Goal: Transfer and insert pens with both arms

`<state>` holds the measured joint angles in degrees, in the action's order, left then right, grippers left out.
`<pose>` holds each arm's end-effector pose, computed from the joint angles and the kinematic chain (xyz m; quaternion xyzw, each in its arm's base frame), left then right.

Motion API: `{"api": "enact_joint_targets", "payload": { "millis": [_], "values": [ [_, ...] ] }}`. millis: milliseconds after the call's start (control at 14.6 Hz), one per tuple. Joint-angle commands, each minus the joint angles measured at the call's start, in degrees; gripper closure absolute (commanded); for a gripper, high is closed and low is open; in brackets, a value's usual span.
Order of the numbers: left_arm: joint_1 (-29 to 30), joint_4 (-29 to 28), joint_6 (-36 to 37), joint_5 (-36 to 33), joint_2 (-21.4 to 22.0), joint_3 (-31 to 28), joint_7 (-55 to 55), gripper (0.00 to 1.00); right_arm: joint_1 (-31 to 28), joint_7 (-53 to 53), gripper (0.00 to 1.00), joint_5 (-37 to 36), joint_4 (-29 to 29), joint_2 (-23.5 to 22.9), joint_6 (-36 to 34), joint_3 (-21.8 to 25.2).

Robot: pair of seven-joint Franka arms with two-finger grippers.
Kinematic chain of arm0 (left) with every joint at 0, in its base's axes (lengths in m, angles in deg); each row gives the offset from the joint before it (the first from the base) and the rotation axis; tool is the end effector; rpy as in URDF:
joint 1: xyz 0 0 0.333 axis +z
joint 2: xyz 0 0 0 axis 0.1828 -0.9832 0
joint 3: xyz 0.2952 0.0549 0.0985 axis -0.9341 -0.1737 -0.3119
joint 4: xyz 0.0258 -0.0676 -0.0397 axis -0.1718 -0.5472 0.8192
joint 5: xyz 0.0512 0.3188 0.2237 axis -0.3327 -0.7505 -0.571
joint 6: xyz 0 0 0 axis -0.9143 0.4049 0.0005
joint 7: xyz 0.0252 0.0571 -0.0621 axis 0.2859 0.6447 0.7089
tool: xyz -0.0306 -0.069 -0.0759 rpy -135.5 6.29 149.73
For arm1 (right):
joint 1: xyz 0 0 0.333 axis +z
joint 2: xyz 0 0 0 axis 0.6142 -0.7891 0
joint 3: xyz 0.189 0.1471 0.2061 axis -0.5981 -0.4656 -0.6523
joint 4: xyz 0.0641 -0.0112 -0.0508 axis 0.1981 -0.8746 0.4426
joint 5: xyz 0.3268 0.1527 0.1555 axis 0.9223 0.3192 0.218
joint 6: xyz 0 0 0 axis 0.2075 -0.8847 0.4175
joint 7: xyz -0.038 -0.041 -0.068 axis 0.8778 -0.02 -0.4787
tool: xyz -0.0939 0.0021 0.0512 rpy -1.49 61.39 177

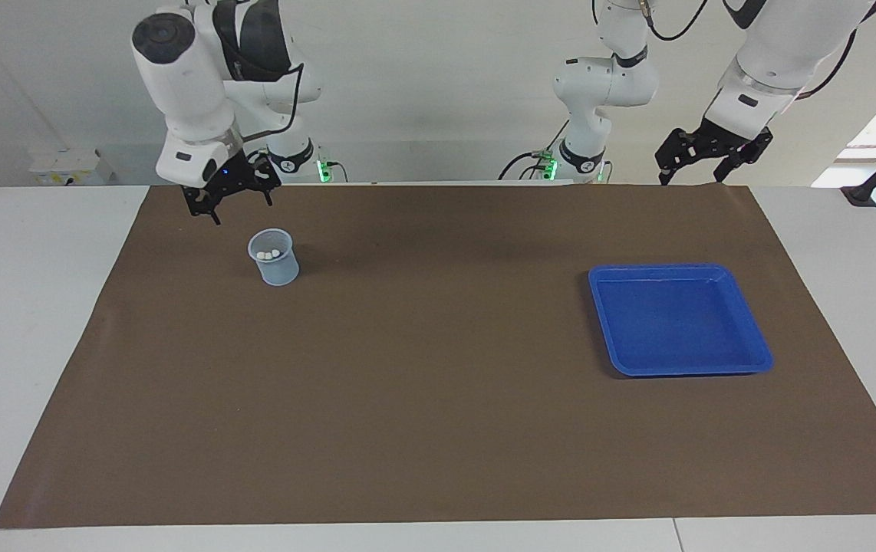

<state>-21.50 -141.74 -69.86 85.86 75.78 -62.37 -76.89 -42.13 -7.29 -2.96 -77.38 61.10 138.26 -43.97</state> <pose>0.5098 -0.0711 0.6472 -0.9981 0.0347 0.0506 0.0078 0.4843 0.0370 0.5703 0.9732 0.2228 -0.0532 0.0180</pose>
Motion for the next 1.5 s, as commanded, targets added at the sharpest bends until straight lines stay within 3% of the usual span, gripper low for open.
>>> {"api": "enact_joint_targets", "payload": {
  "millis": [0, 137, 683, 1025, 1230, 1435],
  "values": [
    [0.3, -0.9, -2.7, -0.2, -0.3, -0.3, -2.0, 0.0, -2.3, 0.1, 0.0, 0.5, 11.8, -3.2, -9.3, -0.3],
    [0.2, -1.1, -4.4, 1.4, -1.1, -0.5, -0.8, 0.0, -3.5, -1.3, 0.0, 0.0, 20.3, -7.5, -12.3, -0.3],
    [0.4, -0.5, -4.9, 1.6, -3.4, -1.0, -0.8, 0.0, -6.2, -3.4, 0.0, -0.1, 18.1, -7.0, -6.6, 0.0],
    [0.4, 2.4, -4.7, 3.7, -5.0, -0.7, -0.6, 0.0, -6.9, -7.2, 0.0, -1.7, 18.7, -8.5, -11.8, 0.2],
    [0.3, 2.2, -3.8, 3.1, -4.7, -0.6, -0.5, 0.0, 2.4, -9.5, 0.0, -1.8, 19.1, -9.5, -11.0, 10.3],
    [0.4, 2.3, -3.7, 3.1, -4.7, -0.6, -0.6, 0.0, 2.9, -10.8, 0.0, -1.1, 18.9, -9.5, -10.7, 11.1]
  ]
}}
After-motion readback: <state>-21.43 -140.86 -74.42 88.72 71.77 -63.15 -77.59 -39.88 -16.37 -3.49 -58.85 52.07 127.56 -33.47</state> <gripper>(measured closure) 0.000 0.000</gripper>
